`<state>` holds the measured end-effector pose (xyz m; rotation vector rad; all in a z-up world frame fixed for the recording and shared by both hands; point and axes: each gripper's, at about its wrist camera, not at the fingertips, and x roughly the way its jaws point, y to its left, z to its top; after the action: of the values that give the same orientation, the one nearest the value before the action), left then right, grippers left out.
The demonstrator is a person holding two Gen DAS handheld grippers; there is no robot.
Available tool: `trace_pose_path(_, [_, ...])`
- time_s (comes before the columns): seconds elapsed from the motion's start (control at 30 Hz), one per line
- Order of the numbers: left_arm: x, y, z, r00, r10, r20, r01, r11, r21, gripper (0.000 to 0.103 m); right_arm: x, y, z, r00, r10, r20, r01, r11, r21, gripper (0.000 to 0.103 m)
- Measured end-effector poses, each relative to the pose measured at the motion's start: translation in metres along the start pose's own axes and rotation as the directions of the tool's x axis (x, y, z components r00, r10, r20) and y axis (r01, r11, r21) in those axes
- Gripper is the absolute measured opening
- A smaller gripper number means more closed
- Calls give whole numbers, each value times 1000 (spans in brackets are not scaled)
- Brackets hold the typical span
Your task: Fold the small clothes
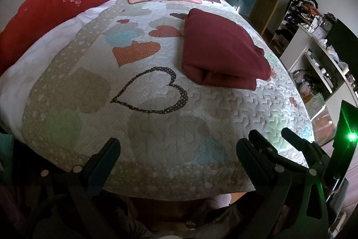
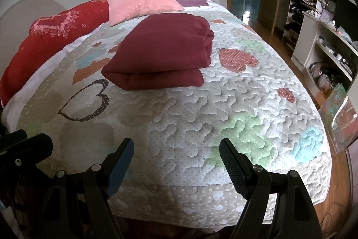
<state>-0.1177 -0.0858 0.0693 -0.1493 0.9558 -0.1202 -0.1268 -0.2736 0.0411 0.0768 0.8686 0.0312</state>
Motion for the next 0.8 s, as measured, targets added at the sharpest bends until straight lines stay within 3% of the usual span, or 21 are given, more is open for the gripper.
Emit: trace_pose_path(0.8, [0,0,0,1000,5,5,-5,1000,-11,103,1,3,-3,1000,5,2,-5,1000,-24,84])
